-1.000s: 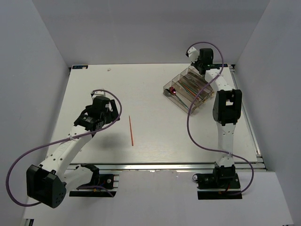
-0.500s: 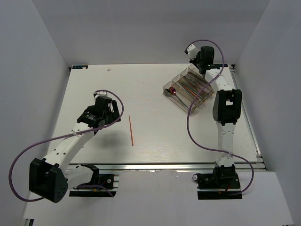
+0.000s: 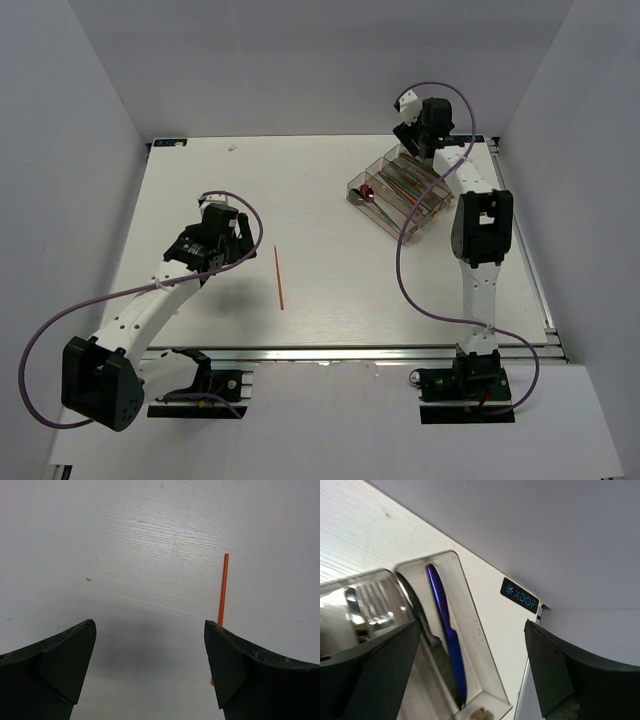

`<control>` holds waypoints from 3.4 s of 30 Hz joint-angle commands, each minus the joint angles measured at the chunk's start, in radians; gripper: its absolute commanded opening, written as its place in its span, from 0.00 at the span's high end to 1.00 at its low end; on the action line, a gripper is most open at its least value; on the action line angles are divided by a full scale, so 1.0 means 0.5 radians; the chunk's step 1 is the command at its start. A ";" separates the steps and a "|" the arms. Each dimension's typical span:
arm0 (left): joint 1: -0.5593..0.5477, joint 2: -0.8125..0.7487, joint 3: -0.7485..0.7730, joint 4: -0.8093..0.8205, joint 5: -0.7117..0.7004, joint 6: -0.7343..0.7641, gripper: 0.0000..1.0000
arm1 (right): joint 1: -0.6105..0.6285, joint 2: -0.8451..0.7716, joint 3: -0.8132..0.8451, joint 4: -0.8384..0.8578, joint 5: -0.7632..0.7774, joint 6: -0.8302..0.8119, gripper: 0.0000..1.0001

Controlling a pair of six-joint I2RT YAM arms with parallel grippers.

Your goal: Sort the eating utensils into containers

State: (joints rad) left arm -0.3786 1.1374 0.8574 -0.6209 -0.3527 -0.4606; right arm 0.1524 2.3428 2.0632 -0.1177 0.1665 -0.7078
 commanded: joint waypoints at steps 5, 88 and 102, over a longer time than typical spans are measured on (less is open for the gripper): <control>0.030 -0.191 0.037 -0.056 -0.267 -0.073 0.02 | 0.597 -0.675 0.025 -0.690 -0.063 1.083 0.11; 0.110 -0.468 0.003 0.008 -0.313 -0.076 0.02 | 0.244 -0.670 -0.635 -0.844 -0.137 0.078 0.94; 0.113 -0.468 0.034 0.018 -0.347 -0.088 0.02 | 0.241 -1.077 -0.613 -0.888 0.038 0.654 0.11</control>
State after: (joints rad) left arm -0.3264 0.9085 0.8574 -0.6209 -0.5144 -0.5053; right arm 0.2745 1.9728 1.7370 -0.5716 0.1440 -0.5289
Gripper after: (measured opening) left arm 0.978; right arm 0.894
